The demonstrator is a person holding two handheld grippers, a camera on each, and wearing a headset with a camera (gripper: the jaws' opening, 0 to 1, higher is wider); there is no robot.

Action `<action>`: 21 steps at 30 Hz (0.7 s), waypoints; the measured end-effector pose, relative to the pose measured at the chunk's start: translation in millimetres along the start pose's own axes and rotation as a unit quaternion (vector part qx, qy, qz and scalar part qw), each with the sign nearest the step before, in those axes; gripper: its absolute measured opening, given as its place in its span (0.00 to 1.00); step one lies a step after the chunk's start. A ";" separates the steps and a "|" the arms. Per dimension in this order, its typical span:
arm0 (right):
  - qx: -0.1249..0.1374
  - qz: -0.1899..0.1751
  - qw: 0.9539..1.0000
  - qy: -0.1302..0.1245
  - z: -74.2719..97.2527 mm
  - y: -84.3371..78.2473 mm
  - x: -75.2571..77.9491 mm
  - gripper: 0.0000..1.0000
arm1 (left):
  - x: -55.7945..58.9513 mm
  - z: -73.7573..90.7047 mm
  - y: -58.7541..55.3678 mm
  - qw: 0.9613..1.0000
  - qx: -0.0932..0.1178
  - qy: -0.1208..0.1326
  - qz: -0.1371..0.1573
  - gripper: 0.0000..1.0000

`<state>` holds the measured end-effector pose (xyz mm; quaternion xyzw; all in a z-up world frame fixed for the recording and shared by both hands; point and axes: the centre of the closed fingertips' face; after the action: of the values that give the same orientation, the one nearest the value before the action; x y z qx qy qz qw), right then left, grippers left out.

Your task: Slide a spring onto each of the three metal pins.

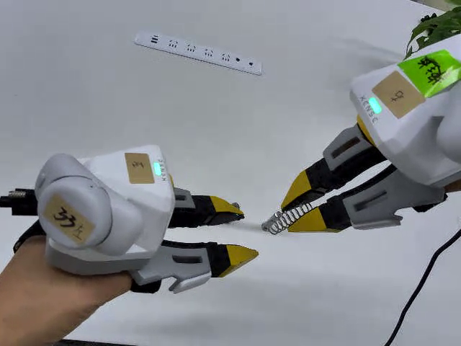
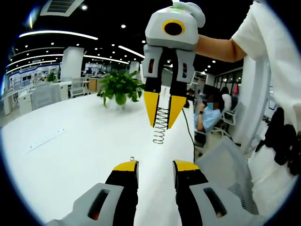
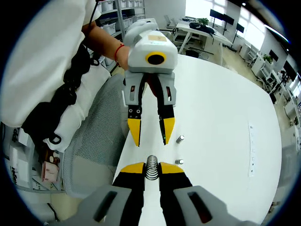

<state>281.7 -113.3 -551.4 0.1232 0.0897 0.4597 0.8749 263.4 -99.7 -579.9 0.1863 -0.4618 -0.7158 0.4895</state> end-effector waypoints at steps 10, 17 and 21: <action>-0.039 -0.031 0.998 -0.023 -9.3 -32.6 20.4 0.12 | -19.9 21.4 -23.4 0.999 -0.005 0.033 0.021 0.48; -0.071 -0.046 0.996 -0.040 -24.6 -56.7 39.2 0.12 | -32.2 36.2 -37.4 0.998 -0.013 0.056 0.014 0.62; -0.094 -0.044 0.993 -0.049 -35.7 -69.9 46.8 0.12 | -37.0 41.5 -43.6 0.998 -0.015 0.065 0.011 0.71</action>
<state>353.0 -108.1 -608.3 0.0588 0.0085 0.4204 0.9054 227.3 -43.4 -602.6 0.2200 -0.4205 -0.7039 0.5286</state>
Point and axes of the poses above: the centre of the closed fingertips' face, and the gripper's own axes: z roughly backward along the fingers, x roughly to its right, y roughly out of its top, and after that the axes turned 10 degrees about -x, right-handed
